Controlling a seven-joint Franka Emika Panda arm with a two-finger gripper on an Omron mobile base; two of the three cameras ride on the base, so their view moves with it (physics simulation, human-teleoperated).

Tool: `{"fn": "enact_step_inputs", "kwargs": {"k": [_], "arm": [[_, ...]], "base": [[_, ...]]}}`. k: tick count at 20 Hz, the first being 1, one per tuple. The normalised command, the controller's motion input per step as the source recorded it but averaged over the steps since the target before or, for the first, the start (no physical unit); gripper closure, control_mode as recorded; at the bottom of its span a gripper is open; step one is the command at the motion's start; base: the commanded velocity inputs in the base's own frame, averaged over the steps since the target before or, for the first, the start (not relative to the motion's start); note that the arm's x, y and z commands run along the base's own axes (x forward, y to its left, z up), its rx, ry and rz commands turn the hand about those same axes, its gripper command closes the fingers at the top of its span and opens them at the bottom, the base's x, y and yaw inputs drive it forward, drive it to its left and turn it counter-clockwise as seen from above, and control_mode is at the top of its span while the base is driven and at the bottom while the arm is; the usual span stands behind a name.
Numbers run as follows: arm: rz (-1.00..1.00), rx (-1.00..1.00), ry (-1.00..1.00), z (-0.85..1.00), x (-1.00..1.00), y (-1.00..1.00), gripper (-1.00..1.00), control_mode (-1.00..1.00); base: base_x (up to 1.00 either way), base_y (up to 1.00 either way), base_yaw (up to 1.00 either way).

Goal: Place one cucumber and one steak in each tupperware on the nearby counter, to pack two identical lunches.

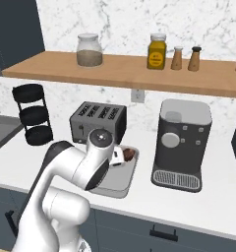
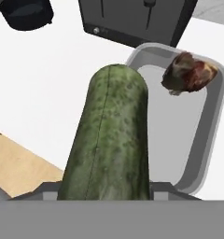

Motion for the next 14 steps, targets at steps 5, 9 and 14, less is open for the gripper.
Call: {"fn": "enact_step_inputs", "kwargs": {"k": [5,9,14], "arm": [[0.05,-0.04,0.04,-0.45,0.34,-0.18,1.0,-1.0],[0.02,-0.03,0.0,-0.52,0.6,-0.07,1.0,-1.0],[0.01,-0.03,0.0,-0.51,0.62,0.0,1.0,-1.0]], "base": [[0.0,0.0,0.0],[0.0,0.0,0.0],[0.0,0.0,0.0]]}}
